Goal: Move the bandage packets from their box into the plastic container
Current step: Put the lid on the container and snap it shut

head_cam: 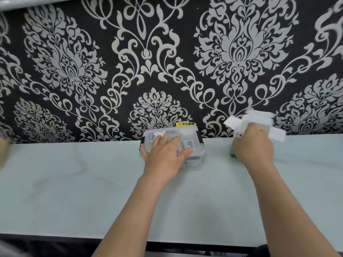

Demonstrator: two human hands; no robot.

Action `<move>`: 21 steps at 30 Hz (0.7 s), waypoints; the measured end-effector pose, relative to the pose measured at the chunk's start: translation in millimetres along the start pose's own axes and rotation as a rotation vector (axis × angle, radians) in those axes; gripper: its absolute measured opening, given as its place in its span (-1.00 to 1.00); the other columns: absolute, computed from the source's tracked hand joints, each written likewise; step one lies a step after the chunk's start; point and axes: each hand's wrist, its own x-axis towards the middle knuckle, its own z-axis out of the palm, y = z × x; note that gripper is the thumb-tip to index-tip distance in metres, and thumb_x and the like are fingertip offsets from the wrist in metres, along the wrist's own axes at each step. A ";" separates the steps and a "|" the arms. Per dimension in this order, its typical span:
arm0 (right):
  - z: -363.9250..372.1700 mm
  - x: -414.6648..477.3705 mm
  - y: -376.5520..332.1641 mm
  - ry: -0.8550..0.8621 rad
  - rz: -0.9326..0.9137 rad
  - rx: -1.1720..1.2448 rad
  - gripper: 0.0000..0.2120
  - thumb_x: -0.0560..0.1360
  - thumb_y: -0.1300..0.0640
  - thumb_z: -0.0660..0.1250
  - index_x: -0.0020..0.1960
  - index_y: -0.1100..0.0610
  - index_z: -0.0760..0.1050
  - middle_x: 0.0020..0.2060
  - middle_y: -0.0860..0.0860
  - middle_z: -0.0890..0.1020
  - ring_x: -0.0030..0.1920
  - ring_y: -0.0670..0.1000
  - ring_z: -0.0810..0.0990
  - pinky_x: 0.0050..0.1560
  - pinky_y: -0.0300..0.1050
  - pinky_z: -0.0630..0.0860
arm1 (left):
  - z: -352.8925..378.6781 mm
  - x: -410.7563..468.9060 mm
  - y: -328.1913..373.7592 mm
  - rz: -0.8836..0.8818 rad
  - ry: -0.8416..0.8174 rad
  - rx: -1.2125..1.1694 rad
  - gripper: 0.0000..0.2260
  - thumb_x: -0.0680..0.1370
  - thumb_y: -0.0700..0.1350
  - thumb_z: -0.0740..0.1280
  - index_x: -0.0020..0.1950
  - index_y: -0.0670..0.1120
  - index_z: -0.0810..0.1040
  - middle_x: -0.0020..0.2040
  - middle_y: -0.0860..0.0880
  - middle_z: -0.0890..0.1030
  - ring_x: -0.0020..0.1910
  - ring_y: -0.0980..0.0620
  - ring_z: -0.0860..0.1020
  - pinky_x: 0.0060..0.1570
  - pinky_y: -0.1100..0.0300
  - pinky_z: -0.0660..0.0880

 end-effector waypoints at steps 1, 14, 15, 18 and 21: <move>-0.6 0.0 -0.2 0.031 -0.026 -0.012 -0.78 0.50 0.24 0.26 0.12 0.25 0.49 0.07 0.25 0.55 -0.03 0.27 0.53 -0.16 -0.07 0.32 | 1.2 0.5 1.4 0.017 0.034 -0.009 -0.53 0.58 0.29 0.08 0.44 0.15 0.33 0.53 0.07 0.22 0.53 0.04 0.06 0.43 -0.24 -0.14; -1.1 -63.8 -33.4 0.081 -0.640 0.256 -0.86 0.36 0.35 0.44 -0.11 0.19 0.62 -0.04 0.03 0.52 -0.17 0.11 0.57 -0.17 -0.04 0.52 | -31.0 -17.3 14.8 -0.014 0.058 -1.268 -0.67 0.52 -0.09 0.41 0.28 0.00 0.51 0.10 -0.01 0.66 -0.01 -0.01 0.67 -0.15 0.13 0.61; 1.9 -67.1 -36.6 0.082 -0.687 0.269 -0.85 0.34 0.35 0.45 -0.12 0.19 0.62 -0.05 0.03 0.52 -0.19 0.11 0.58 -0.21 -0.03 0.54 | -34.7 -19.3 13.0 -0.020 0.119 -1.249 -0.73 0.53 -0.17 0.40 0.22 0.00 0.54 0.05 -0.04 0.68 -0.05 -0.02 0.67 -0.19 0.13 0.60; 9.5 -76.7 -49.1 0.114 -0.798 0.346 -0.79 0.35 0.31 0.44 -0.03 0.15 0.62 0.05 0.01 0.55 -0.07 0.07 0.60 -0.19 -0.08 0.55 | -47.5 -25.9 3.9 -0.010 0.294 -1.212 -0.78 0.50 -0.31 0.34 0.04 -0.03 0.61 -0.11 -0.04 0.71 -0.14 0.01 0.67 -0.21 0.14 0.60; 7.5 -94.9 -73.8 0.138 -0.881 0.546 -0.59 0.39 0.30 0.36 0.23 0.14 0.50 0.23 -0.01 0.49 0.09 -0.01 0.55 -0.01 -0.21 0.50 | -65.5 -35.3 -12.4 -0.054 0.480 -1.203 -0.78 0.44 -0.34 0.31 -0.05 -0.07 0.63 -0.18 -0.05 0.70 -0.22 0.03 0.61 -0.20 0.12 0.54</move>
